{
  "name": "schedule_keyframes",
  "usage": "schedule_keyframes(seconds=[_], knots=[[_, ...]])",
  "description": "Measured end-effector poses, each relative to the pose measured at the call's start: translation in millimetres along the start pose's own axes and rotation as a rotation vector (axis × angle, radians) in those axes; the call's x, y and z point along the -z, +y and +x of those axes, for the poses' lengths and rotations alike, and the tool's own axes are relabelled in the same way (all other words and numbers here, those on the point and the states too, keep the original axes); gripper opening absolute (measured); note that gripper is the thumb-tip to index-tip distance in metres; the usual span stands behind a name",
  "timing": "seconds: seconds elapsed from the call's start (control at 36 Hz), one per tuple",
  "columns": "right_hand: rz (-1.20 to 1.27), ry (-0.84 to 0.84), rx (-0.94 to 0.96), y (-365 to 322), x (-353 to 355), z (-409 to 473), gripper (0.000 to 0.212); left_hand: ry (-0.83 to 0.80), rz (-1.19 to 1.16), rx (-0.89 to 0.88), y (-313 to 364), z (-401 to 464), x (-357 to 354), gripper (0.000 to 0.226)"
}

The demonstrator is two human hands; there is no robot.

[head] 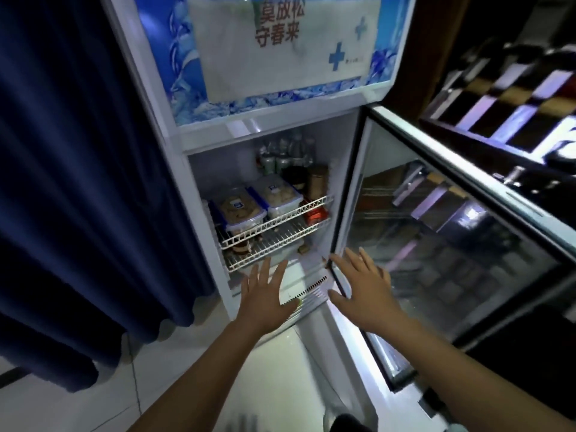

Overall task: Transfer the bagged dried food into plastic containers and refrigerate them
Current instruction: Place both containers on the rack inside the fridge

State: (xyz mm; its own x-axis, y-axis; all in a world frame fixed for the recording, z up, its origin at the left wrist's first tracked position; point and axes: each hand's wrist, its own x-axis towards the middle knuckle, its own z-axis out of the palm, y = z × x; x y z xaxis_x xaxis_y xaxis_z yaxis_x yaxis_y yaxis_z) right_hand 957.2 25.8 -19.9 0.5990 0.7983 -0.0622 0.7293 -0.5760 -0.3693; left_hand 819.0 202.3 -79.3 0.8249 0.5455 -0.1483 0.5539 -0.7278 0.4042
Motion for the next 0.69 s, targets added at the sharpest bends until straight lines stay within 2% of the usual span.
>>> schedule_keyframes(seconds=[0.17,0.25,0.33,0.42,0.5,0.58,0.64,0.69], knots=[[-0.063,0.149,-0.006,10,103,-48,0.079,0.086,-0.093,-0.23,82,6,28,0.089],[-0.142,0.211,-0.042,31,152,-71,0.073,0.105,-0.099,-0.355,135,13,44,0.09],[-0.201,0.346,-0.118,61,187,-97,0.075,0.094,-0.085,-0.464,193,20,53,0.09],[-0.142,0.494,-0.221,98,212,-121,0.07,0.065,-0.059,-0.588,251,24,53,0.091],[0.089,0.55,-0.298,140,218,-133,0.058,0.062,-0.047,-0.715,299,27,45,0.09],[0.523,0.474,-0.399,168,212,-139,0.042,0.038,-0.004,-0.775,333,30,31,0.09],[0.745,0.454,-0.38,180,206,-140,0.03,0.012,0.018,-0.795,347,30,22,0.089],[0.844,0.456,-0.354,189,202,-141,0.025,-0.009,0.037,-0.813,353,30,14,0.085]])
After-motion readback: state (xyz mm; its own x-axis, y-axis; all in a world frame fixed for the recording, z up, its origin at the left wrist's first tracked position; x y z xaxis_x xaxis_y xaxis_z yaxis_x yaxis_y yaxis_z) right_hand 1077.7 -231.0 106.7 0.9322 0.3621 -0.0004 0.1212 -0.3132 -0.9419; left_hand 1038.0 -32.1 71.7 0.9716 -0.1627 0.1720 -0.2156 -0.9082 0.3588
